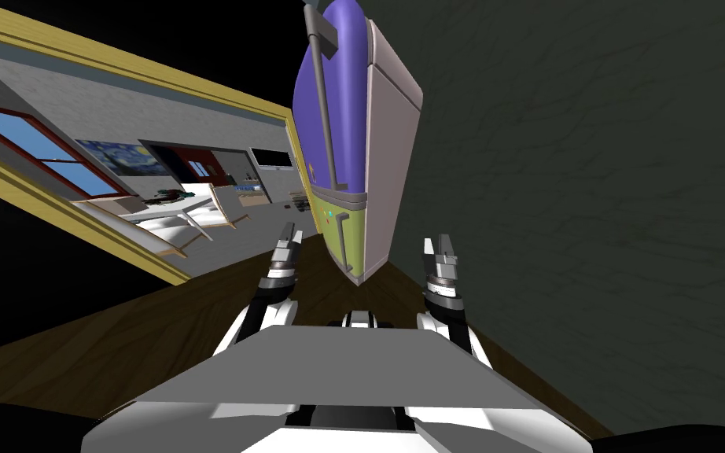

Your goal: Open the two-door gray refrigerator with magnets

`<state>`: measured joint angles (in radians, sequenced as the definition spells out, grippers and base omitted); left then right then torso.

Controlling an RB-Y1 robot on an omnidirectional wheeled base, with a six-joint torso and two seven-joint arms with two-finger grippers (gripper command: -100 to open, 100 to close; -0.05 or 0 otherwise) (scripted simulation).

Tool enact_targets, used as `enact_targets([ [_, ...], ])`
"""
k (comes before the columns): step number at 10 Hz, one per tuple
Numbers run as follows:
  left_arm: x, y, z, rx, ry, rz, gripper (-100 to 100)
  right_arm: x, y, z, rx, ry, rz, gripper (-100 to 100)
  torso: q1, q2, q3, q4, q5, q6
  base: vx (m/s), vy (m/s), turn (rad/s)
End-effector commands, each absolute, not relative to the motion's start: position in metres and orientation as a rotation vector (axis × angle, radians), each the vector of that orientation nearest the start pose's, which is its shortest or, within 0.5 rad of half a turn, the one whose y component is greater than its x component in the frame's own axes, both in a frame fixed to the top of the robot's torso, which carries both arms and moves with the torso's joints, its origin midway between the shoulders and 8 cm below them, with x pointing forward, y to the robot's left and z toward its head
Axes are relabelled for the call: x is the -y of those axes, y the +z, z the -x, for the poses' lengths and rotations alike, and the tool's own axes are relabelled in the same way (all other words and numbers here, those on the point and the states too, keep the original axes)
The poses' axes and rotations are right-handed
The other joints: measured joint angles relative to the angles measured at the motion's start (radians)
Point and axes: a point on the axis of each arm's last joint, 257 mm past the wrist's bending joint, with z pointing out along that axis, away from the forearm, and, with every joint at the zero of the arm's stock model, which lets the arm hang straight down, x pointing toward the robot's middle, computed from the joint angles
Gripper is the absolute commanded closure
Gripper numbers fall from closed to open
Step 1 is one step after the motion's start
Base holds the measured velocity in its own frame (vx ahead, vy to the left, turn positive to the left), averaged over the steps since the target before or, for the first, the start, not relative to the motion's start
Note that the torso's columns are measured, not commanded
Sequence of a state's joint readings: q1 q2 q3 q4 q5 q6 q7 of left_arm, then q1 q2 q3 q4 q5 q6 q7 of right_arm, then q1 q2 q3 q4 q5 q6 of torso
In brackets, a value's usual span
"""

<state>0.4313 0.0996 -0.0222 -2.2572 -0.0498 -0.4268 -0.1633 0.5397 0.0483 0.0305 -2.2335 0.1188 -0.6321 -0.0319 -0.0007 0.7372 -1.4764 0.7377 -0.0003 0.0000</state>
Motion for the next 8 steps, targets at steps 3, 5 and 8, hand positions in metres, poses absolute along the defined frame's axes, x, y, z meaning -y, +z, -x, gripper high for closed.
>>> enact_targets([
  [3, -0.269, 0.029, -0.392, -0.826, -1.087, 0.497, -100, 0.259, 0.015, -0.331, -0.608, 1.292, -0.588, 0, 0.000, 0.001, 0.000, 0.000, 0.000, 0.000, 0.035, -0.075, -0.004],
  [5, -0.280, 0.037, -0.403, -0.831, -1.054, 0.505, -100, 0.259, 0.015, -0.331, -0.608, 1.292, -0.588, 0, 0.000, 0.001, 0.000, 0.000, 0.000, 0.000, 0.043, -0.084, -0.005],
  [8, -0.300, 0.052, -0.419, -0.822, -1.006, 0.527, -100, 0.259, 0.015, -0.331, -0.608, 1.292, -0.588, 0, 0.000, 0.001, 0.000, 0.000, 0.000, 0.000, 0.047, -0.094, -0.005],
])
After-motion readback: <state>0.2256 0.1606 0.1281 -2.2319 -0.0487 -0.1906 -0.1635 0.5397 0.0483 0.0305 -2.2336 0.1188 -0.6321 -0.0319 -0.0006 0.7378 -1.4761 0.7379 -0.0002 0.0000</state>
